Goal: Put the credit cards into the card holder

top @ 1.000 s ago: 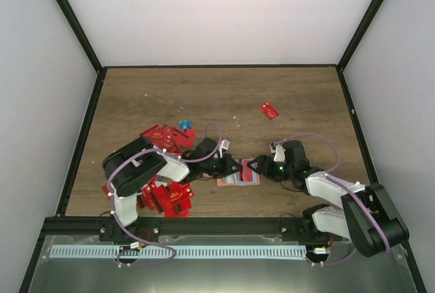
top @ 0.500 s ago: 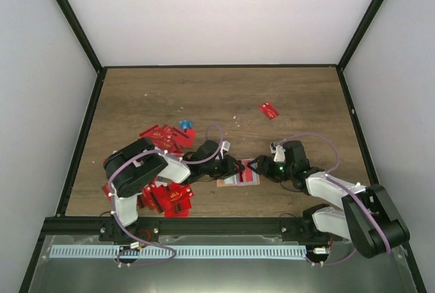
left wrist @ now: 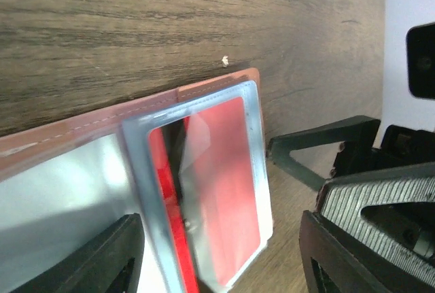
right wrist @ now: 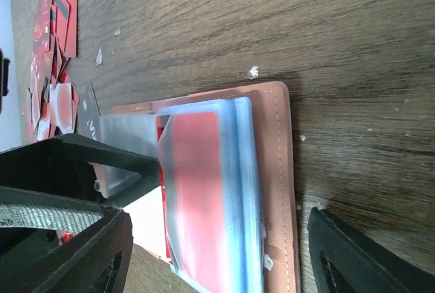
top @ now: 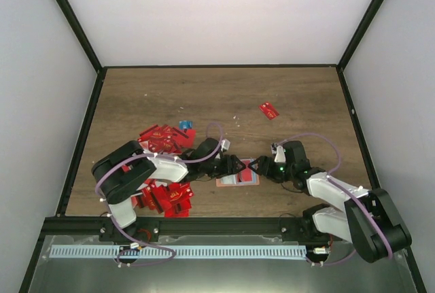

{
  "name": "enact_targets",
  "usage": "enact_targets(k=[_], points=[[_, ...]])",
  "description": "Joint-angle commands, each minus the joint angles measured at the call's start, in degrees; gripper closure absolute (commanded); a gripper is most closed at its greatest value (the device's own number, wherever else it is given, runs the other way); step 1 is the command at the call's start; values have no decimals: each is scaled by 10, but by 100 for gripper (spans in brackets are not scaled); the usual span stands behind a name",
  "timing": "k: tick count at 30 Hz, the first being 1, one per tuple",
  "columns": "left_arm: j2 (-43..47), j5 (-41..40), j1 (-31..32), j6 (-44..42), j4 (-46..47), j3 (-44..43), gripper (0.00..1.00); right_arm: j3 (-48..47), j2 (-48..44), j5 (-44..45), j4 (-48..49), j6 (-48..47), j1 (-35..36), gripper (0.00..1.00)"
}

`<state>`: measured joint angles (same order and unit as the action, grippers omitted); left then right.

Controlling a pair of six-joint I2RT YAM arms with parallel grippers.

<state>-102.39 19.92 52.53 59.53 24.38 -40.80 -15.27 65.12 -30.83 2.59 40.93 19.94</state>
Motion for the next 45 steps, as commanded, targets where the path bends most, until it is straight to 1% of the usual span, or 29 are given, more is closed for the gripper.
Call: enact_targets(k=[1, 4, 9, 12, 14, 16, 18, 20, 22, 24, 28, 31, 32, 37, 43, 45], points=[[36, -36, 0, -51, -98, -5, 33, -25, -12, 23, -40, -17, -3, 27], [63, -59, 1, -77, -137, -9, 30, -35, -21, 30, -54, -26, -3, 26], [94, -127, 2, -139, -231, -30, 30, -56, -40, 37, -83, -40, -3, 22], [104, -141, 2, -166, -260, -45, 29, -71, -49, 46, -104, -47, -3, 20], [115, -150, 3, -183, -269, -50, 28, -79, -54, 52, -114, -50, -3, 17], [137, -170, 2, -193, -272, -46, 24, -84, -60, 53, -118, -52, -3, 14], [159, -172, 0, -221, -268, -43, 22, -87, -65, 55, -120, -50, -3, 8], [177, -197, -1, -235, -270, -44, 20, -92, -68, 51, -123, -47, -3, 2], [192, -230, -1, -242, -285, -52, 21, -95, -69, 42, -124, -48, -3, 0], [200, -214, -3, -246, -295, -57, 21, -93, -69, 31, -119, -56, -3, 0], [222, -161, -2, -234, -274, -49, 30, -80, -68, -8, -104, -69, -3, 0], [223, -142, 9, -227, -273, -53, 35, -79, -70, -41, -100, -76, -3, 0], [218, -136, 14, -227, -275, -56, 40, -78, -73, -50, -99, -78, -3, 0], [171, -128, 38, -227, -274, -71, 56, -77, -84, -68, -102, -81, -3, 0], [120, -124, 49, -216, -259, -86, 63, -73, -70, -80, -94, -67, -3, 1], [107, -130, 50, -213, -267, -91, 68, -71, -63, -79, -92, -63, -3, 2]])
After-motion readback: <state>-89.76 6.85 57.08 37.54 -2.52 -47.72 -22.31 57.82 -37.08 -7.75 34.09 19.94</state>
